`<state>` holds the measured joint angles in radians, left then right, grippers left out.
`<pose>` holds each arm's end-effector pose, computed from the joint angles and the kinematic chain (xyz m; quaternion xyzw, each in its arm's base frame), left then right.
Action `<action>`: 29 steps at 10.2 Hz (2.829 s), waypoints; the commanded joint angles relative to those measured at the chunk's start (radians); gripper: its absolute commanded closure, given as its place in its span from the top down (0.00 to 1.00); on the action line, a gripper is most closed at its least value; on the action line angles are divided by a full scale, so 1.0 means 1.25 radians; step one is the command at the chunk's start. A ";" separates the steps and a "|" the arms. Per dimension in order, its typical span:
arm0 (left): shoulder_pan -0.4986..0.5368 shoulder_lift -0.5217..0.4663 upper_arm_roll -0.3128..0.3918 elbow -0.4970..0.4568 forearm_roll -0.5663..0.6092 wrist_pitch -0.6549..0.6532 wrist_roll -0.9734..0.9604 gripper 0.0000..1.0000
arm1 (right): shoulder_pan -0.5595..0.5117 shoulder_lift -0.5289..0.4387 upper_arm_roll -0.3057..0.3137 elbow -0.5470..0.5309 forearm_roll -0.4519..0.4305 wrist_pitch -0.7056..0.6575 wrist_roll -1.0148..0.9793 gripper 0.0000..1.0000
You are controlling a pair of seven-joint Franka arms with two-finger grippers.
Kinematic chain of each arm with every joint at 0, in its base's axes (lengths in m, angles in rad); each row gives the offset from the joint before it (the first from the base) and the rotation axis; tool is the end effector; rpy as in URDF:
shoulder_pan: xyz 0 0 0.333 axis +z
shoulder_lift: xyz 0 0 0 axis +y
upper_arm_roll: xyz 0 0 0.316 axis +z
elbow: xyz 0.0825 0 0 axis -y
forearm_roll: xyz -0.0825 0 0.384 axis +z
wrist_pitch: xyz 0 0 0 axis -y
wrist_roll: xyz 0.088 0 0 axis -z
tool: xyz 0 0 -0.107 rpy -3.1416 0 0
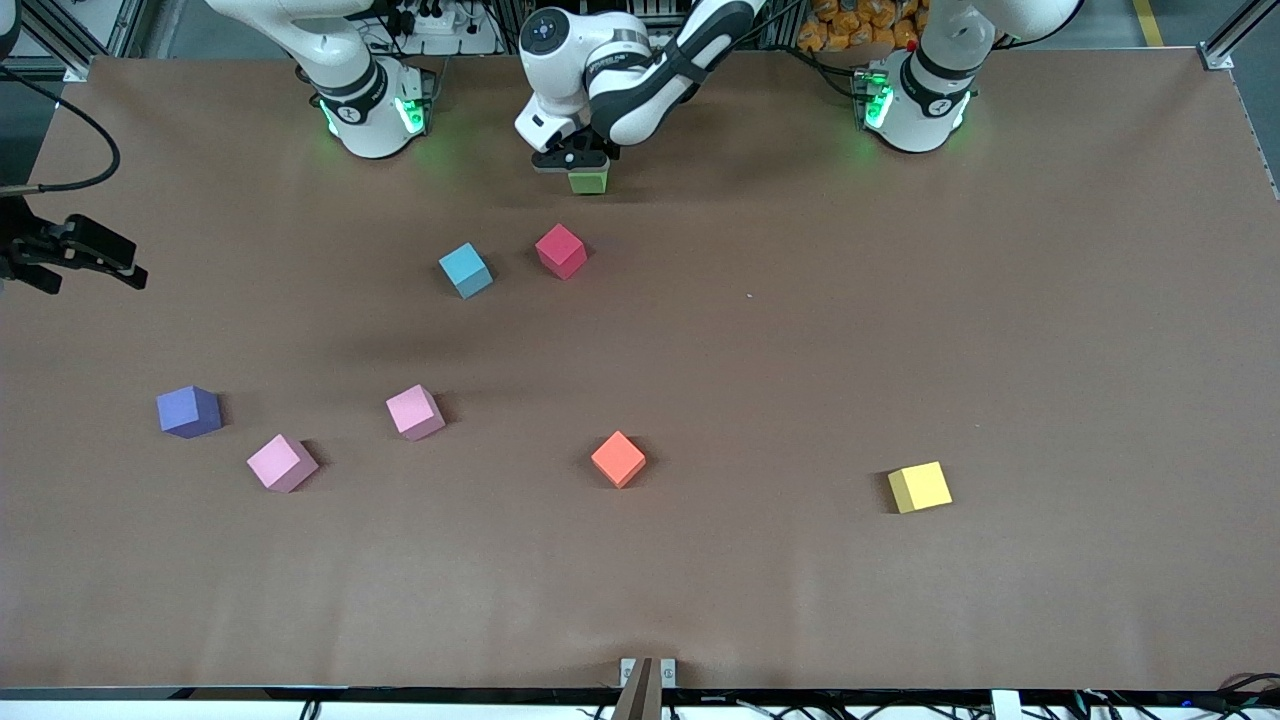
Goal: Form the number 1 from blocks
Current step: 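Carry the green block to mid-table, set it down, open the left gripper, then grasp the red block with the left gripper while the right gripper reaches out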
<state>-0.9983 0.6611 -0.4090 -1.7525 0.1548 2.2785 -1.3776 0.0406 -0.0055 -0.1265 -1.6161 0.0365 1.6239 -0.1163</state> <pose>0.1316 -0.6421 0.2120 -0.9964 0.0336 0.0737 0.0245 0.5554 -0.0443 0.6108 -0.9997 -0.0143 -0.0085 0.0178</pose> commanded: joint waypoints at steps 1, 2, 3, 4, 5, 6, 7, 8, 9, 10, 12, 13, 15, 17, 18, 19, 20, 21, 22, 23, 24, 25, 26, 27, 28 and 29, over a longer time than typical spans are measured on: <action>-0.010 0.012 -0.002 0.012 0.019 0.002 0.017 0.00 | -0.012 -0.002 0.010 0.008 0.016 -0.004 0.000 1.00; -0.009 0.010 -0.002 0.013 0.017 0.002 0.020 0.05 | -0.010 -0.002 0.012 0.008 0.016 -0.004 0.000 1.00; -0.009 0.010 -0.002 0.013 0.011 0.001 0.017 0.79 | -0.010 -0.002 0.012 0.008 0.016 -0.006 0.000 1.00; -0.027 0.015 0.001 0.012 0.018 0.000 0.008 1.00 | -0.010 -0.002 0.012 0.007 0.016 -0.006 0.000 1.00; -0.030 0.011 0.004 0.012 0.019 -0.004 0.006 1.00 | -0.010 -0.002 0.010 0.007 0.016 -0.007 -0.001 1.00; -0.026 0.005 0.004 0.013 0.019 -0.010 0.004 1.00 | -0.010 -0.002 0.010 0.007 0.016 -0.008 -0.001 1.00; -0.025 -0.017 0.014 0.014 0.019 -0.026 0.001 1.00 | -0.010 -0.002 0.010 0.007 0.016 -0.007 -0.001 1.00; -0.025 -0.046 0.034 0.019 0.019 -0.053 0.001 1.00 | -0.008 -0.002 0.010 0.007 0.016 -0.007 -0.001 1.00; -0.025 -0.055 0.057 0.049 0.015 -0.093 -0.001 1.00 | -0.007 -0.002 0.010 0.004 0.016 -0.007 -0.001 1.00; -0.024 -0.055 0.090 0.090 0.012 -0.131 -0.001 1.00 | -0.007 -0.001 0.010 0.002 0.016 -0.007 -0.001 1.00; -0.026 -0.030 0.149 0.156 0.009 -0.138 -0.086 1.00 | -0.001 0.001 0.010 0.001 0.015 -0.009 0.000 1.00; -0.026 0.001 0.166 0.199 0.010 -0.137 -0.167 1.00 | -0.001 0.006 0.010 0.001 0.015 -0.015 0.000 1.00; -0.027 0.042 0.177 0.226 0.011 -0.133 -0.278 1.00 | 0.002 0.010 0.012 0.001 0.016 -0.050 0.006 1.00; -0.029 0.070 0.177 0.240 0.006 -0.128 -0.326 1.00 | 0.002 0.023 0.054 -0.003 0.027 -0.045 0.007 1.00; -0.032 0.088 0.177 0.251 0.006 -0.128 -0.363 1.00 | 0.003 0.025 0.070 -0.005 0.027 -0.040 0.007 1.00; -0.032 0.097 0.177 0.258 0.006 -0.127 -0.378 1.00 | 0.008 0.031 0.074 -0.005 0.027 -0.038 0.006 1.00; -0.031 0.109 0.177 0.273 0.006 -0.114 -0.379 1.00 | 0.010 0.037 0.074 -0.005 0.027 -0.038 -0.003 1.00; -0.030 0.119 0.177 0.284 0.007 -0.091 -0.382 1.00 | 0.009 0.042 0.074 -0.005 0.027 -0.038 -0.005 1.00; -0.029 0.120 0.185 0.289 0.006 -0.078 -0.383 1.00 | 0.010 0.050 0.074 -0.007 0.027 -0.041 -0.004 1.00; -0.029 0.119 0.188 0.289 0.006 -0.064 -0.385 1.00 | 0.012 0.051 0.075 -0.015 0.027 -0.040 -0.001 1.00; -0.029 0.122 0.188 0.289 0.006 -0.050 -0.397 1.00 | 0.017 0.052 0.075 -0.017 0.027 -0.038 -0.001 1.00; -0.030 0.129 0.188 0.289 0.007 -0.033 -0.413 1.00 | 0.025 0.058 0.075 -0.018 0.027 -0.038 -0.001 1.00; -0.030 0.134 0.188 0.289 0.007 -0.025 -0.420 1.00 | 0.029 0.061 0.083 -0.018 0.027 -0.034 0.001 1.00; -0.031 0.140 0.188 0.289 0.007 -0.025 -0.420 1.00 | 0.028 0.062 0.091 -0.020 0.027 -0.034 0.001 1.00; -0.033 0.141 0.188 0.288 0.006 -0.025 -0.420 1.00 | 0.031 0.065 0.097 -0.034 0.027 -0.023 0.001 1.00; -0.033 0.141 0.188 0.287 0.006 -0.025 -0.424 1.00 | 0.031 0.065 0.113 -0.049 0.028 -0.005 0.001 1.00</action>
<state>-1.0298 0.8245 -0.1785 -1.4165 0.1551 2.2449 -1.8790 0.0776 0.0774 -0.0037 -1.6476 0.0558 1.5882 -0.1156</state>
